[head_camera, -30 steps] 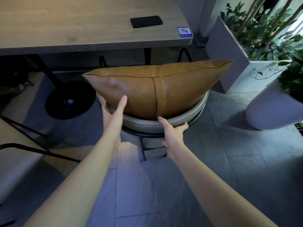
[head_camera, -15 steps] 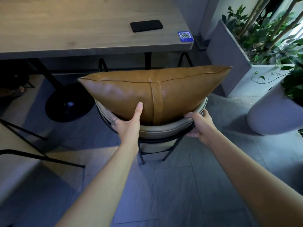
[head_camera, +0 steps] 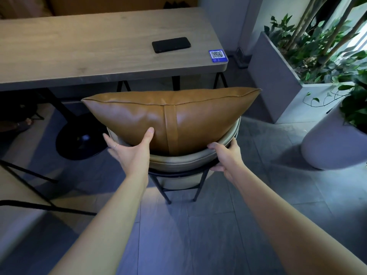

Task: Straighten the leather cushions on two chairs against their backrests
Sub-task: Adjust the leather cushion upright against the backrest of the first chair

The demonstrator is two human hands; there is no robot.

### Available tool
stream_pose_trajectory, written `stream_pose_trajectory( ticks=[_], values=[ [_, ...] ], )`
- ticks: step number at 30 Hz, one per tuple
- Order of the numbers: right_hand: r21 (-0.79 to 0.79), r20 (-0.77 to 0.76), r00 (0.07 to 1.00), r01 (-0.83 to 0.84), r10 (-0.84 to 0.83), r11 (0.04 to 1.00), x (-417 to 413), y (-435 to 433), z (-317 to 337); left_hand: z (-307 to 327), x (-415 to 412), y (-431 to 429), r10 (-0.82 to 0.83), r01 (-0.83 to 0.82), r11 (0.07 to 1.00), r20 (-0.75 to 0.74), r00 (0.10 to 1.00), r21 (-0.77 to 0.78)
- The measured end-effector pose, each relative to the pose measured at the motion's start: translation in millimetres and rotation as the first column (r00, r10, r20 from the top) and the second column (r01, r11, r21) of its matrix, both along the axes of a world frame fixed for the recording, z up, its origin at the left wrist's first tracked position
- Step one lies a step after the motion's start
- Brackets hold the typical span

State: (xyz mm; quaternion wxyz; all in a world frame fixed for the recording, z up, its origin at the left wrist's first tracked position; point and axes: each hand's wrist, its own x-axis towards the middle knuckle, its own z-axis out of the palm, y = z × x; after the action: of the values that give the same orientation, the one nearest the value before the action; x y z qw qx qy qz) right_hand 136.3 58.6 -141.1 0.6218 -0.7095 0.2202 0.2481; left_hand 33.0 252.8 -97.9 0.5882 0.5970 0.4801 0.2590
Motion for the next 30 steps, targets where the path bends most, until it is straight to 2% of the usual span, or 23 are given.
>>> stream_pose_trajectory(
  ticks=[3, 5, 7, 9, 11, 13, 14, 16, 23, 30],
  values=[
    [0.027, -0.075, 0.994, -0.073, 0.074, 0.997, 8.4, -5.9, 2.2, 27.1, 8.2, -18.0, 0.062, -0.06, 0.926, 0.005, 0.998, 0.373],
    [0.033, -0.147, 0.977, -0.15, 0.153, 0.988, 19.0, -9.7, 8.6, 44.8, 22.1, -33.6, -0.029, 0.028, 0.797, -0.009, 1.0, 0.603],
    [0.026, -0.159, 0.969, -0.188, 0.19, 0.982, 32.3, -13.7, 13.1, 57.8, 44.5, -50.9, -0.194, 0.226, 0.616, -0.133, 0.972, 0.755],
    [-0.007, -0.1, 0.978, -0.182, 0.18, 0.983, 43.0, -16.9, 13.6, 64.7, 72.7, -65.4, -0.317, 0.463, 0.392, -0.355, 0.879, 0.795],
    [-0.059, -0.048, 0.982, -0.186, 0.183, 0.981, 47.0, -20.6, 12.9, 65.0, 100.8, -74.9, -0.351, 0.645, 0.202, -0.56, 0.75, 0.737],
    [-0.091, -0.038, 0.974, -0.226, 0.224, 0.97, 48.7, -25.3, 11.1, 60.6, 123.0, -81.4, -0.351, 0.762, 0.106, -0.693, 0.63, 0.639],
    [-0.09, -0.042, 0.968, -0.251, 0.249, 0.964, 49.8, -27.7, 10.2, 57.0, 130.7, -84.3, -0.342, 0.799, 0.093, -0.735, 0.586, 0.594],
    [-0.08, -0.051, 0.956, -0.292, 0.289, 0.953, 52.6, -30.7, 9.4, 49.6, 138.8, -89.9, -0.306, 0.828, 0.097, -0.775, 0.552, 0.552],
    [-0.085, -0.071, 0.946, -0.322, 0.317, 0.943, 55.7, -32.0, 9.8, 40.4, 139.3, -98.3, -0.212, 0.796, 0.11, -0.768, 0.604, 0.595],
    [-0.047, -0.062, 0.954, -0.295, 0.292, 0.954, 53.9, -36.4, 7.3, 37.0, 132.5, -108.0, -0.207, 0.785, 0.136, -0.758, 0.619, 0.604]
  ],
)
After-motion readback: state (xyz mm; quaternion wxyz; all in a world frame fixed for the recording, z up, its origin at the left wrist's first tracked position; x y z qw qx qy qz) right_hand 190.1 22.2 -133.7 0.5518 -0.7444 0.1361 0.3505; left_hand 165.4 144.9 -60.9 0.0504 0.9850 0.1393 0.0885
